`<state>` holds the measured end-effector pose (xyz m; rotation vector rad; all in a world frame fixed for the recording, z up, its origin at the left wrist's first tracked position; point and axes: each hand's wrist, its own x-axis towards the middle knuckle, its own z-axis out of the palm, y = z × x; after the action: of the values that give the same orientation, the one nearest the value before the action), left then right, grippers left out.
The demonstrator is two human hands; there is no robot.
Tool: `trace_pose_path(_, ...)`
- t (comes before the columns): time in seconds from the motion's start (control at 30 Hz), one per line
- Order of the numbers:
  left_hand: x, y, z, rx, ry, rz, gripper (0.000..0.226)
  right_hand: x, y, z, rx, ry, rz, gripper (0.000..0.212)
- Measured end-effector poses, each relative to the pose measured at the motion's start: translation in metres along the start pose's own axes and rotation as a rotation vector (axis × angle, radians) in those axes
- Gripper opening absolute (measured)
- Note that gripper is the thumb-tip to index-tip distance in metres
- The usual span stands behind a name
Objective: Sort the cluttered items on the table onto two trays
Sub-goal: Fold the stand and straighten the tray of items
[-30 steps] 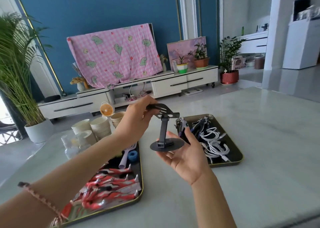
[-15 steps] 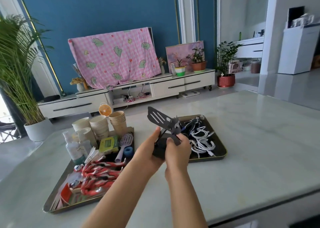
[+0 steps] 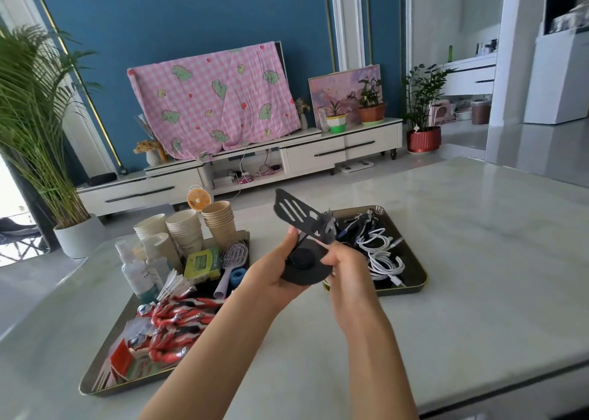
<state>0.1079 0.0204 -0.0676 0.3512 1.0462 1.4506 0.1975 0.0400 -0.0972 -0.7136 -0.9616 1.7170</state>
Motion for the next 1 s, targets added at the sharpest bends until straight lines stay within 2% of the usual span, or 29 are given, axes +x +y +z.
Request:
trace_pose_path(0.1, 0.007, -0.005, -0.004, 0.076, 0.017, -0.035, 0.027, 0.002, 0.003, -0.025, 0.413, -0.229, 0.03, 0.041)
trace_pose_path(0.17, 0.01, -0.01, -0.007, 0.132, 0.036, -0.024, 0.029, 0.004, 0.006, -0.035, 0.448, -0.306, 0.063, 0.07)
trace_pose_path(0.23, 0.012, -0.012, -0.01, 0.201, 0.047, 0.026, 0.026, 0.006, 0.006, -0.039, 0.389, -0.343, 0.058, 0.08)
trace_pose_path(0.3, 0.014, -0.012, -0.012, 0.301, 0.093, 0.095, 0.03, 0.006, 0.006, -0.036, 0.331, -0.32, 0.053, 0.071)
trace_pose_path(0.4, 0.015, -0.011, -0.014, 0.404, 0.144, 0.159, 0.027, 0.008, 0.01, -0.034, 0.403, -0.299, 0.139, 0.072)
trace_pose_path(0.5, 0.014, -0.007, -0.014, 0.383, 0.152, 0.132, 0.029, 0.009, 0.012, -0.032, 0.399, -0.264, 0.166, 0.068)
trace_pose_path(0.67, 0.014, 0.006, -0.017, 0.301, 0.175, 0.135, 0.012, 0.012, 0.022, -0.021, 0.457, -0.206, 0.164, 0.039)
trace_pose_path(0.83, 0.011, 0.014, -0.017, 0.374, 0.151, 0.189, 0.014, 0.012, 0.03, -0.016, 0.54, -0.25, 0.113, 0.039)
trace_pose_path(1.0, 0.008, 0.017, -0.017, 0.465, 0.082, 0.208, 0.01, 0.009, 0.033, -0.015, 0.664, -0.253, 0.142, 0.034)
